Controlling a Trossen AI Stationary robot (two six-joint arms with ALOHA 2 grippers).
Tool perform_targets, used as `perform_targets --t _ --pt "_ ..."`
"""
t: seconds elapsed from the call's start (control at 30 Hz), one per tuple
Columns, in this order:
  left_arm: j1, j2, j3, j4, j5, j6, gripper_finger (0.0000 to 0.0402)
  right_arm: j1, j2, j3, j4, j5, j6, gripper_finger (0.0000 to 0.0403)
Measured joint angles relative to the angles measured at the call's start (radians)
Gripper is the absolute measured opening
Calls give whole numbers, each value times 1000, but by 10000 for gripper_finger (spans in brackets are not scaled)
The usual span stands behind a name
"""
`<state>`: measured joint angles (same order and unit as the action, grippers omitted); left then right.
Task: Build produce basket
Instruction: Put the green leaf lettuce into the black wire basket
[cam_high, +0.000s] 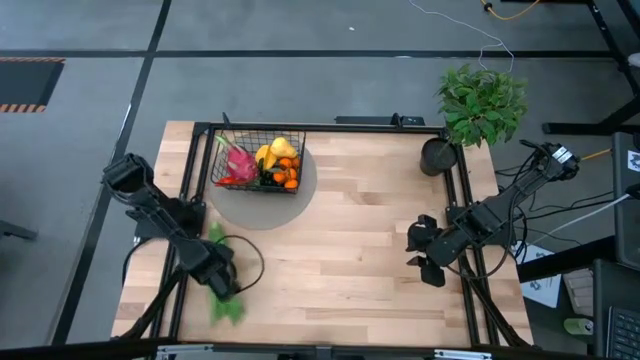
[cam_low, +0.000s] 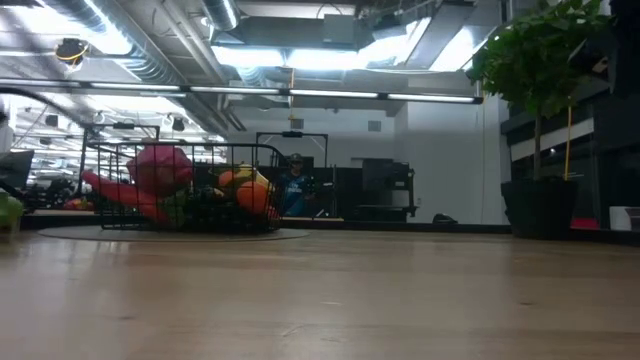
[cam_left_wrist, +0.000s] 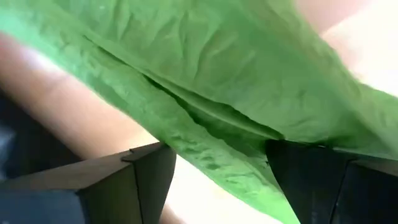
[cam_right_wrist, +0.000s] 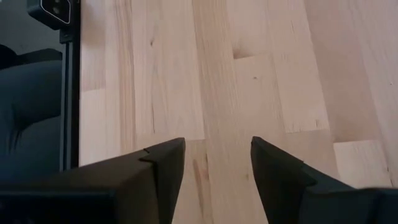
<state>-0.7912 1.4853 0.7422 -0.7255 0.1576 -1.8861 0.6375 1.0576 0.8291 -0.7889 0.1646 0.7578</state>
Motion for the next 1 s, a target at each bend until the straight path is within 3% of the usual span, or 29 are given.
perform_targets --t 0.13,0.23,0.37,0.5,0.57,0.77,1.0 --pt "110 0 0 110 -150 144 242 0 0 0 0 0 -2 171" --pt "211 0 0 208 -318 276 242 0 0 0 1 0 -4 171" --pt "350 0 0 438 -466 508 242 0 0 0 1 0 -5 171" --pt "423 0 0 674 -385 680 242 0 0 0 0 0 -6 171" --pt "427 0 15 712 -312 722 242 0 0 0 0 0 -7 171" --pt "364 0 59 603 -143 684 242 0 0 0 0 0 -8 171" --pt "255 2 61 429 -133 547 242 0 0 0 0 0 -10 171"
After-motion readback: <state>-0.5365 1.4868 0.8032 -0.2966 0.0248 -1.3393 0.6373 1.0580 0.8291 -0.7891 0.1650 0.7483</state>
